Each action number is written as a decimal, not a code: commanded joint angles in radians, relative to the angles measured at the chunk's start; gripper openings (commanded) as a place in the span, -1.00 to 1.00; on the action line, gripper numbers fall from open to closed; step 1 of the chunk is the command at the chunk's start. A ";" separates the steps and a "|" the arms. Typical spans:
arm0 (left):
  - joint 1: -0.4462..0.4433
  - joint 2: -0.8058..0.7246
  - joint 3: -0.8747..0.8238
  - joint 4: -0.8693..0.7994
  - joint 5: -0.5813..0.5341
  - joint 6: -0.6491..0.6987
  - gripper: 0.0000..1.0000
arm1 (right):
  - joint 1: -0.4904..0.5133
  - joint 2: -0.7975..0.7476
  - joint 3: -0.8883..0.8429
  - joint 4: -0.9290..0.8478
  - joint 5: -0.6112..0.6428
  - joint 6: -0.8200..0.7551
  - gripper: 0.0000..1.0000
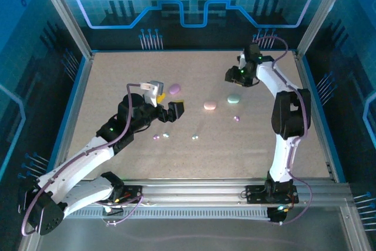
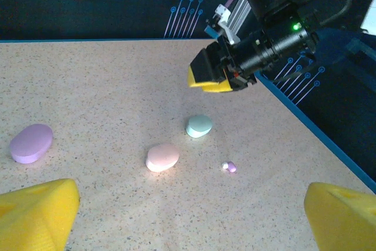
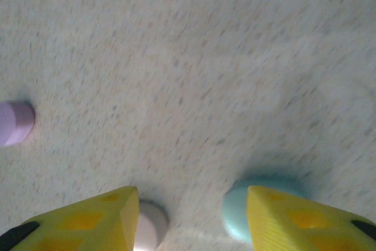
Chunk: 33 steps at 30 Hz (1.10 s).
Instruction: Insert wireless bluetooth earbuds into charging case
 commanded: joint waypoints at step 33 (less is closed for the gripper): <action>0.016 0.118 0.080 -0.051 0.153 -0.052 0.98 | -0.042 0.123 0.032 -0.240 -0.124 -0.237 -0.03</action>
